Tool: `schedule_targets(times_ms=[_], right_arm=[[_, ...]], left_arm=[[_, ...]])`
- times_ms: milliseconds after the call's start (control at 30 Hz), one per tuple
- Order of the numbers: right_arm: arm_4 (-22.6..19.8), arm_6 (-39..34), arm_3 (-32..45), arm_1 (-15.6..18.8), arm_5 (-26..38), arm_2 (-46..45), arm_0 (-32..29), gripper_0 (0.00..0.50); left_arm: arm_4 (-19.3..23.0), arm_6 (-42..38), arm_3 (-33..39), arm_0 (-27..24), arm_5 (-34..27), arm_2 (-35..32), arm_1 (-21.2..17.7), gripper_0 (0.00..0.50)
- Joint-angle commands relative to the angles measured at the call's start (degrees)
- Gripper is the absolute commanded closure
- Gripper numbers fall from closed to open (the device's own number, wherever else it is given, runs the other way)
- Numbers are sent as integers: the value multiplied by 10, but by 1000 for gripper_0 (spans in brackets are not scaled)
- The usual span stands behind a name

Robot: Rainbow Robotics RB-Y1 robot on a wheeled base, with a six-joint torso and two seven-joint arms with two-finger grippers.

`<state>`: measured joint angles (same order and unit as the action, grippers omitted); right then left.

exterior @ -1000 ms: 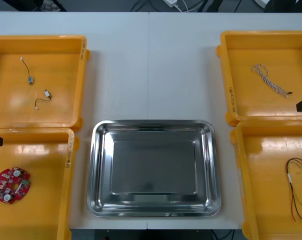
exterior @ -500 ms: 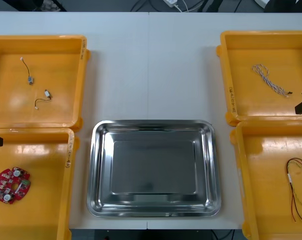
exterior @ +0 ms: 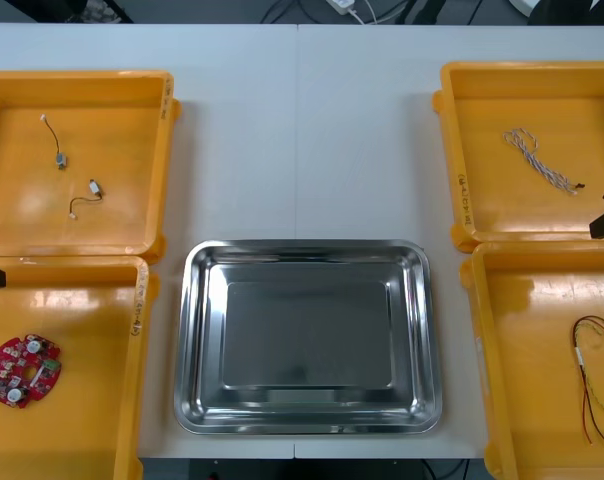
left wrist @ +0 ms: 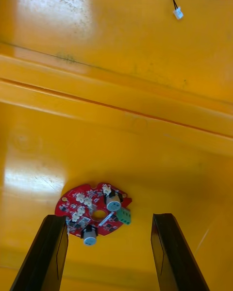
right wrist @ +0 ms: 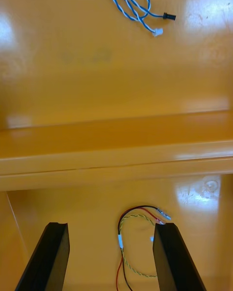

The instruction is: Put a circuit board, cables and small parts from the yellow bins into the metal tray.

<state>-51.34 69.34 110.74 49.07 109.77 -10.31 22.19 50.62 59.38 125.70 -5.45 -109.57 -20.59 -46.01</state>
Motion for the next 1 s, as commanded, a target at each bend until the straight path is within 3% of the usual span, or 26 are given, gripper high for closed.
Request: schedule_targets(times_ms=[33, 400, 1000], right_arm=[[-8, 6, 11, 14, 2, 6, -24, 0], [5, 14, 75, 13, -5, 1, -105, 0], [-9, 33, 97, 9, -160, 1, -247, 0]], left_arm=[[-9, -95, 38, 17, -4, 2, 2, 0], [-32, -188, 69, 46, -4, 1, 42, 0], [-85, -291, 123, 95, -4, -3, 116, 0]])
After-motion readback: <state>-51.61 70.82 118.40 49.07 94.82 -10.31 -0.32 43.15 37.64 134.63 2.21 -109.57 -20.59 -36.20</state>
